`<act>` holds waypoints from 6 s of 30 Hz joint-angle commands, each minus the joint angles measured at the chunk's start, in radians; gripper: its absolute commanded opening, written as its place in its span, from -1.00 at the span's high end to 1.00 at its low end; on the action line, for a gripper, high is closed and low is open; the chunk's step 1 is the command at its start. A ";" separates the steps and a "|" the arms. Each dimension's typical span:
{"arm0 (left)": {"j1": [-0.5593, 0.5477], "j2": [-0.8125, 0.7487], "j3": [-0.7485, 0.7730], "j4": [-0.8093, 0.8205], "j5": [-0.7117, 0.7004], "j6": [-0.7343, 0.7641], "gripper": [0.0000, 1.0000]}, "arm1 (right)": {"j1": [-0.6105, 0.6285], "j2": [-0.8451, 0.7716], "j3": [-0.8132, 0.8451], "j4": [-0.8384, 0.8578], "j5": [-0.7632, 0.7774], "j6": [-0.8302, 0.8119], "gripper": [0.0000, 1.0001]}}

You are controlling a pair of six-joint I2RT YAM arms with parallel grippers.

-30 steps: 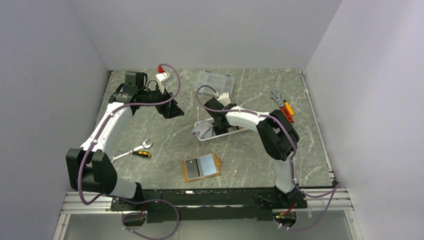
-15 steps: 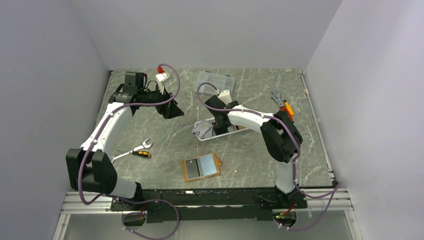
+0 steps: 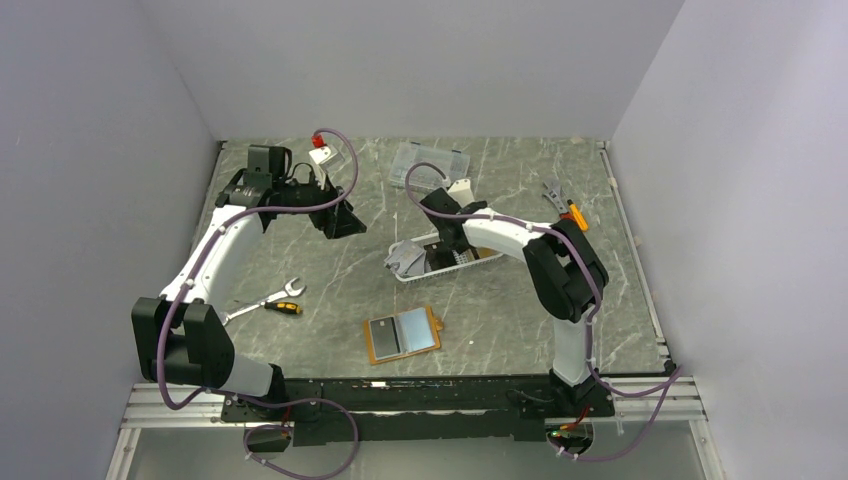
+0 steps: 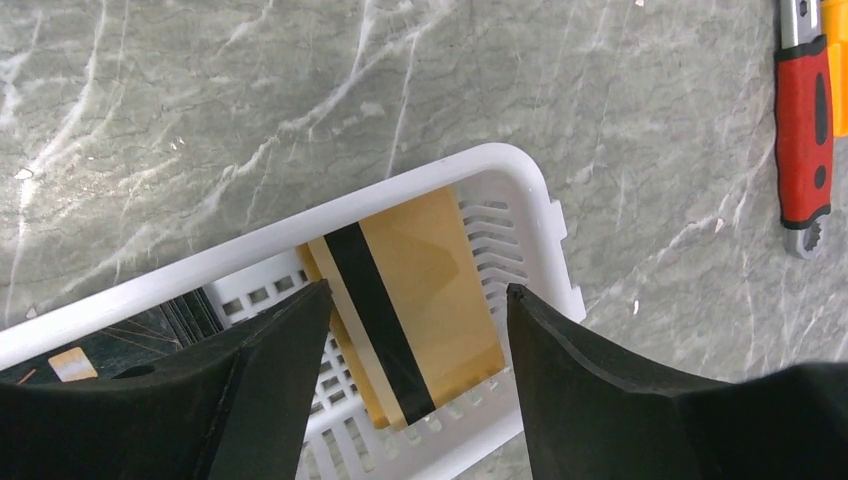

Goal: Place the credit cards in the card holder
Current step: Move the storage box to the center of the board.

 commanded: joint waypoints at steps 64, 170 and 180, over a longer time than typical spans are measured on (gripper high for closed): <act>0.015 -0.049 -0.017 -0.027 0.115 0.032 -0.58 | -0.027 -0.088 -0.137 0.072 -0.036 0.015 0.66; -0.737 0.402 -0.112 0.501 -0.762 0.455 0.40 | -0.148 -0.117 -0.126 0.059 -0.186 -0.046 -0.02; -0.739 0.388 -0.121 0.496 -0.758 0.451 0.44 | -0.149 -0.141 -0.105 0.038 -0.138 -0.070 0.10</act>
